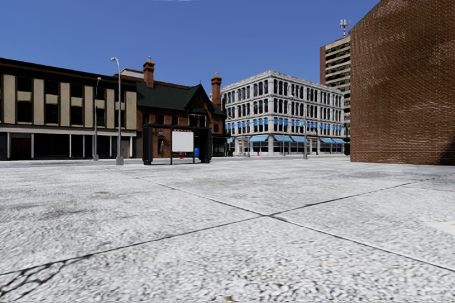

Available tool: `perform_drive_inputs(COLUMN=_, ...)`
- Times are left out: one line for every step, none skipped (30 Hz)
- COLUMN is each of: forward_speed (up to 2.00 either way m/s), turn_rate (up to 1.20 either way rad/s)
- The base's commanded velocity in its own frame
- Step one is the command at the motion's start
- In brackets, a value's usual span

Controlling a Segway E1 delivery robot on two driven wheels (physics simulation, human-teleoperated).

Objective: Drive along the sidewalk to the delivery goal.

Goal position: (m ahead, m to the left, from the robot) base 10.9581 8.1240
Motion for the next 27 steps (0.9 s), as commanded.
perform_drive_inputs(forward_speed=1.58, turn_rate=0.47)
perform_drive_inputs(forward_speed=1.58, turn_rate=0.47)
perform_drive_inputs(forward_speed=1.58, turn_rate=0.47)
perform_drive_inputs(forward_speed=1.58, turn_rate=0.47)
perform_drive_inputs(forward_speed=1.58, turn_rate=0.47)
perform_drive_inputs(forward_speed=1.58, turn_rate=0.47)
perform_drive_inputs(forward_speed=1.58, turn_rate=0.47)
perform_drive_inputs(forward_speed=1.58, turn_rate=0.47)
perform_drive_inputs(forward_speed=1.58, turn_rate=0.47)
perform_drive_inputs(forward_speed=1.58, turn_rate=0.47)
perform_drive_inputs(forward_speed=1.58, turn_rate=0.47)
perform_drive_inputs(forward_speed=1.58, turn_rate=0.47)
perform_drive_inputs(forward_speed=1.58, turn_rate=0.47)
perform_drive_inputs(forward_speed=1.58, turn_rate=0.47)
perform_drive_inputs(forward_speed=1.58, turn_rate=0.47)
perform_drive_inputs(forward_speed=1.58, turn_rate=0.47)
perform_drive_inputs(forward_speed=1.58, turn_rate=0.47)
perform_drive_inputs(forward_speed=1.58, turn_rate=0.47)
perform_drive_inputs(forward_speed=1.58, turn_rate=0.47)
perform_drive_inputs(forward_speed=1.58, turn_rate=0.47)
perform_drive_inputs(forward_speed=1.58, turn_rate=0.47)
perform_drive_inputs(forward_speed=1.58, turn_rate=0.47)
perform_drive_inputs(forward_speed=1.58, turn_rate=0.47)
perform_drive_inputs(forward_speed=1.58, turn_rate=0.47)
perform_drive_inputs(forward_speed=1.58, turn_rate=0.47)
perform_drive_inputs(forward_speed=1.58, turn_rate=0.47)
perform_drive_inputs(forward_speed=1.58, turn_rate=0.47)
